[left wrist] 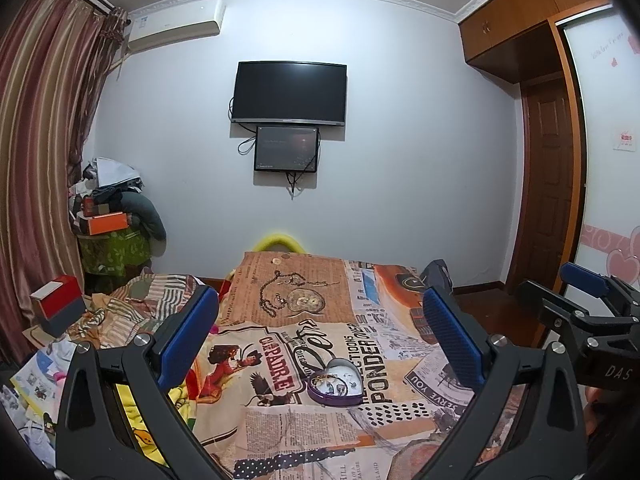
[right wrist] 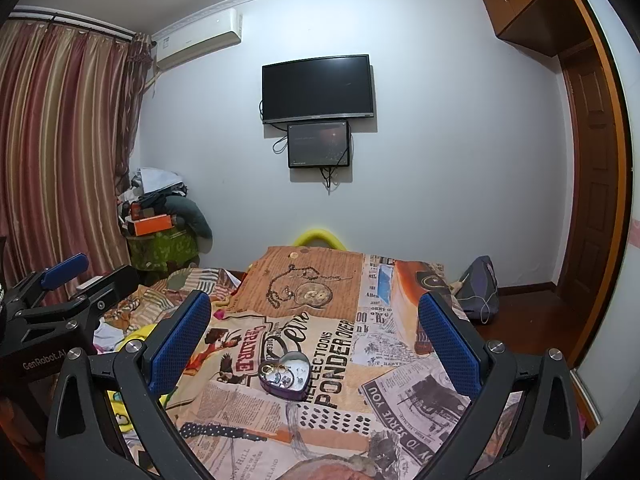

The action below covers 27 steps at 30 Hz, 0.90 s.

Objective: Organize jewelry

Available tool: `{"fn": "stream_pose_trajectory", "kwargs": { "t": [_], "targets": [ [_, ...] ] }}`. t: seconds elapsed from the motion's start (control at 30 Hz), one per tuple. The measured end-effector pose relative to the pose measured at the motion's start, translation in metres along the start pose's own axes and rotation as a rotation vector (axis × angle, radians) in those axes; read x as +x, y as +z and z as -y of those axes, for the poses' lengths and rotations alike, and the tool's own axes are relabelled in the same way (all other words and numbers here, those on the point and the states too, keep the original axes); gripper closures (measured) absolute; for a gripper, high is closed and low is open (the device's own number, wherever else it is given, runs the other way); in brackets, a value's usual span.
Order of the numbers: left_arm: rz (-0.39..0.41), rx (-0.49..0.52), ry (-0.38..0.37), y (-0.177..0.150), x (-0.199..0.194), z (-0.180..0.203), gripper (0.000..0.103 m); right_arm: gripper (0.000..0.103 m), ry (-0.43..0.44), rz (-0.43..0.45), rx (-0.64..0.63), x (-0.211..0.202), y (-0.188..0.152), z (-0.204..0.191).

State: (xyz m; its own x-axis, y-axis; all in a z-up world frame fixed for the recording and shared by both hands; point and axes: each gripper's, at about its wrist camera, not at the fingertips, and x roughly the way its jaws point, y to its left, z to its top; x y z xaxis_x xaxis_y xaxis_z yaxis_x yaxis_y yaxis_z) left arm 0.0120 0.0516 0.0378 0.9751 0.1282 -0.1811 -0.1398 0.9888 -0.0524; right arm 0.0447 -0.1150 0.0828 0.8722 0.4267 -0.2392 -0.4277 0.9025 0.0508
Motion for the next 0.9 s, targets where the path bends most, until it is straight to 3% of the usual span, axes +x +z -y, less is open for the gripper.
{"fn": "stream_pose_trajectory", "kwargs": {
  "t": [0.9],
  "targets": [
    [-0.016, -0.003, -0.043, -0.0019, 0.0008, -0.0009, 0.001, 0.0, 0.002, 0.007, 0.004, 0.0002, 0.0032, 0.0013]
  ]
}}
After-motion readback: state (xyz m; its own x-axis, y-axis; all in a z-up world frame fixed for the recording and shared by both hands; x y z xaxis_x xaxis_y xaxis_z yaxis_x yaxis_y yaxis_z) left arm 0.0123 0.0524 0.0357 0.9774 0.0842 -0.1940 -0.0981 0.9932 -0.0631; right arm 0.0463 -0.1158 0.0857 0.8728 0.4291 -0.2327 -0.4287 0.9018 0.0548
